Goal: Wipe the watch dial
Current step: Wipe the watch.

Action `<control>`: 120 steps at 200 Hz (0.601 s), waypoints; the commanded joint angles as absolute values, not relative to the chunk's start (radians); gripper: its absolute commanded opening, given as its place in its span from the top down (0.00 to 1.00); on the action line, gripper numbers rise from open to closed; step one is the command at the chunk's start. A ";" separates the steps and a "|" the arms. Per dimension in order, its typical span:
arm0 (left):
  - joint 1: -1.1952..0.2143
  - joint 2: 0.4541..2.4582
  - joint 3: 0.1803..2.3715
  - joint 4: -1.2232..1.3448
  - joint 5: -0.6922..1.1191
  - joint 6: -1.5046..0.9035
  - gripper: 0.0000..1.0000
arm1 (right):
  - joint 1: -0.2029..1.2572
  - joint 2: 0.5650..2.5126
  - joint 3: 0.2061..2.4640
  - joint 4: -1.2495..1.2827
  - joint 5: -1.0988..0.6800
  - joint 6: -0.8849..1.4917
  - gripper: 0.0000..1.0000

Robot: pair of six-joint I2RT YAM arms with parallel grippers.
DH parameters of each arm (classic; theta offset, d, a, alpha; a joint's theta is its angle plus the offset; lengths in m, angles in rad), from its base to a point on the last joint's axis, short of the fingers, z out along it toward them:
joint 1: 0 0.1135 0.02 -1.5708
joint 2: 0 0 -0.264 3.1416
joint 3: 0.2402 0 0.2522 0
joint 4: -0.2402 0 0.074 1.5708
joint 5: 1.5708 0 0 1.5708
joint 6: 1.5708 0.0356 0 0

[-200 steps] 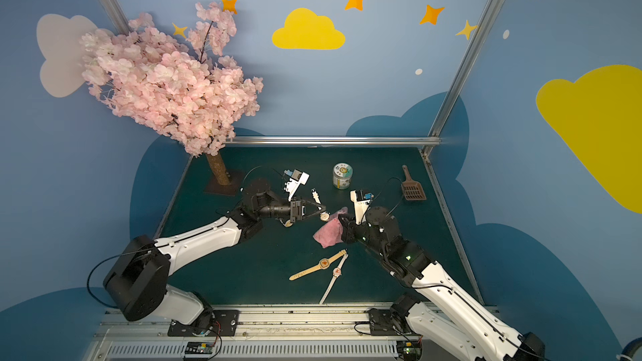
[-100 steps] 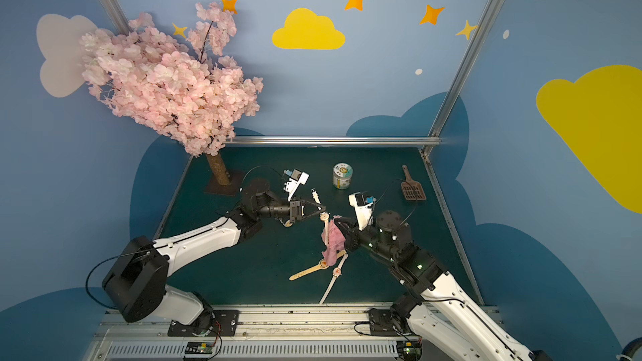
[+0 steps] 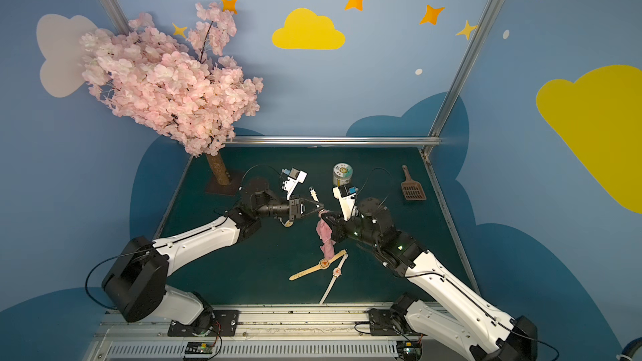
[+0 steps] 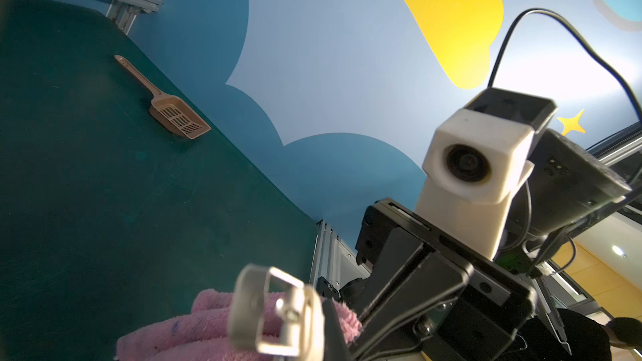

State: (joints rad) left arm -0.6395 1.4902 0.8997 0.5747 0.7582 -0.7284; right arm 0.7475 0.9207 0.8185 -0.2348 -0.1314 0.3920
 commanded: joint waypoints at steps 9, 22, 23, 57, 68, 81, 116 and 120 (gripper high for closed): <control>-0.653 1.443 0.889 0.579 0.814 -0.709 0.97 | 0.738 0.902 0.827 -0.304 0.072 0.441 1.00; -0.652 1.444 0.889 0.580 0.813 -0.708 0.97 | 0.736 0.882 0.815 -0.308 0.084 0.445 1.00; -0.652 1.443 0.888 0.579 0.813 -0.708 0.97 | 0.736 0.881 0.814 -0.309 0.085 0.445 1.00; -0.652 1.444 0.883 0.584 0.805 -0.709 0.97 | 0.726 0.820 0.821 -0.381 0.143 0.416 1.00; -0.652 1.441 0.875 0.590 0.798 -0.709 0.97 | 0.719 0.789 0.822 -0.397 0.152 0.403 1.00; -0.652 1.440 0.868 0.597 0.790 -0.711 0.97 | 0.711 0.748 0.815 -0.385 0.114 0.377 1.00; -0.652 1.443 0.868 0.599 0.790 -0.713 0.97 | 0.706 0.689 0.779 -0.259 -0.130 0.331 1.00; -0.652 1.443 0.868 0.600 0.790 -0.714 0.97 | 0.707 0.691 0.777 -0.250 -0.154 0.331 1.00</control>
State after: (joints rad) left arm -0.6510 1.4647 0.8665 0.5766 0.7879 -0.7246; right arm 0.7082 0.7048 0.7975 -0.3496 0.0132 0.3710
